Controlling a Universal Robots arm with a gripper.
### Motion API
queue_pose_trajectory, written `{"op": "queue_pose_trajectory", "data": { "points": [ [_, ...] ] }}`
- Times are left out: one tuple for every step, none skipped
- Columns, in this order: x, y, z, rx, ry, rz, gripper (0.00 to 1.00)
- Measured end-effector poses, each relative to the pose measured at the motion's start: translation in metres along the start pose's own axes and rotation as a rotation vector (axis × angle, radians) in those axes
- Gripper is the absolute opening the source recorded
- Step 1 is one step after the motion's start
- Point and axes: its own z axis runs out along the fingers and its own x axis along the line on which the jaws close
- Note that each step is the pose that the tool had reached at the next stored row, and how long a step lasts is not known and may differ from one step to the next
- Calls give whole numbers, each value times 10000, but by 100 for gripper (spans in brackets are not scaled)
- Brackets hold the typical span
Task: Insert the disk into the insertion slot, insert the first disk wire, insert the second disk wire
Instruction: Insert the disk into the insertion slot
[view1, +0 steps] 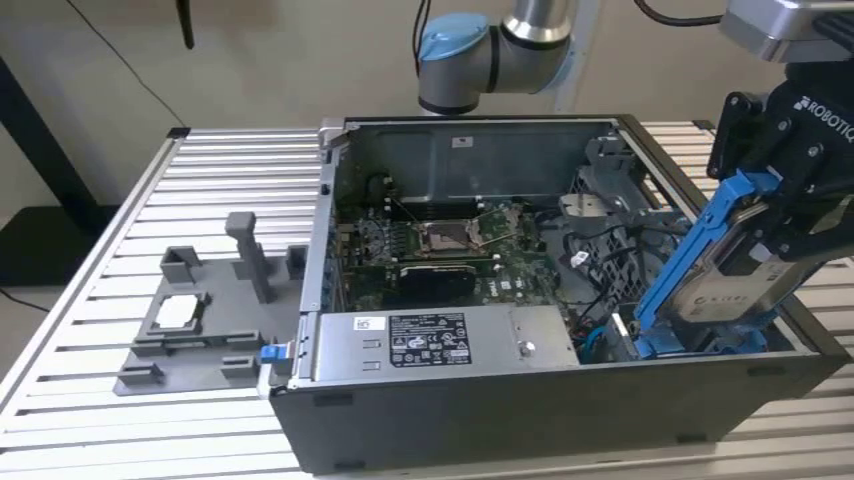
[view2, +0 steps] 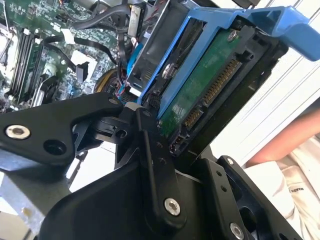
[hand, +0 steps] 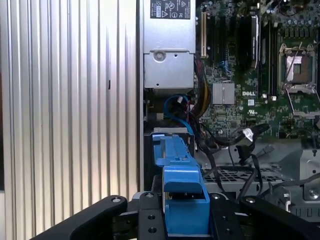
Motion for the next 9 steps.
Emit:
{"op": "queue_pose_trajectory", "data": {
  "points": [
    [-6, 0, 12, 0, -37, -1, 33],
    [-12, -1, 24, -1, -90, -5, 33],
    [-18, -1, 35, -3, -146, -9, 33],
    [-22, -1, 47, -4, -186, -13, 33],
    [-24, -2, 64, -4, -211, -16, 33],
    [-25, -3, 80, -4, -226, -18, 33],
    [-26, -3, 94, -5, -246, -22, 33],
    [-26, -4, 106, -6, -269, -27, 33],
    [-27, -4, 114, -6, -286, -31, 33]
  ]
}}
